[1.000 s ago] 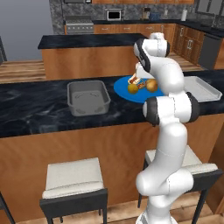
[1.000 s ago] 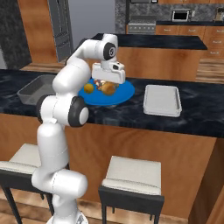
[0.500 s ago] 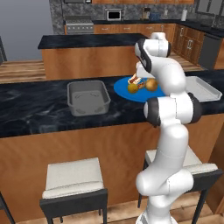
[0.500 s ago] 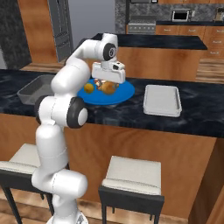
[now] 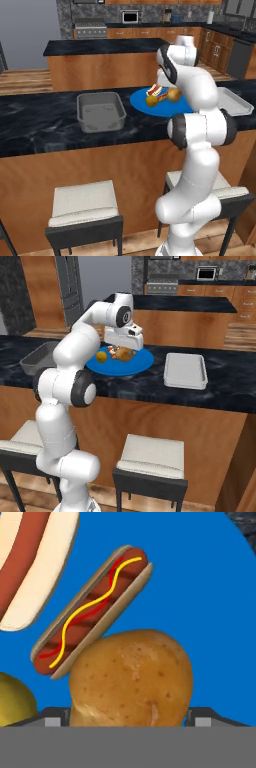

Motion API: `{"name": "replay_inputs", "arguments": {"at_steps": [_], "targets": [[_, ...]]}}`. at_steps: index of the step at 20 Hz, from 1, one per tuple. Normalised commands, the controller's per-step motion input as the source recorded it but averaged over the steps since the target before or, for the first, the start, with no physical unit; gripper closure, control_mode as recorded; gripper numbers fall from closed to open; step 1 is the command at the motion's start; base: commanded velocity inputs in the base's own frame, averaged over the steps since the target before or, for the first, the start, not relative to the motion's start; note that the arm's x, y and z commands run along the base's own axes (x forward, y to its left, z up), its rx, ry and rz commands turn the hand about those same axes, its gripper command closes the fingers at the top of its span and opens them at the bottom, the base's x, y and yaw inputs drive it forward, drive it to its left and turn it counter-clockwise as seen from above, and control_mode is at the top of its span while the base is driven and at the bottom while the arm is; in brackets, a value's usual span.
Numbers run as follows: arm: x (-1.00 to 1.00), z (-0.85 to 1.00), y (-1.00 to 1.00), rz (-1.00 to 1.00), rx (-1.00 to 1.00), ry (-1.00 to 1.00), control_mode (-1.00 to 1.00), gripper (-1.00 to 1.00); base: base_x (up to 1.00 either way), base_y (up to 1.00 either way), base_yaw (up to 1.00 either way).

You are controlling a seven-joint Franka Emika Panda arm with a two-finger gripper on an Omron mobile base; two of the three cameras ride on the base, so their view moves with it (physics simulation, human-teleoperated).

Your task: Place one cooked food and one vegetable from the large plate to each tupperware container.

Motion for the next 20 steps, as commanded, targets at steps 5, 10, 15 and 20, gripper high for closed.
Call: {"name": "replay_inputs", "arguments": {"at_steps": [5,10,15,20], "targets": [[-0.31,0.74,-0.46,0.12,-0.17,-0.28,-1.0,1.0,0.0,0.0,0.0],[-0.34,0.46,-0.72,0.15,-0.19,-0.09,-1.0,1.0,0.0,0.0,0.0],[-0.05,0.13,-1.0,0.21,-0.06,-0.01,-1.0,1.0,0.0,0.0,0.0],[0.03,-0.05,-1.0,0.07,0.11,0.11,-1.0,1.0,0.0,0.0,0.0]]}}
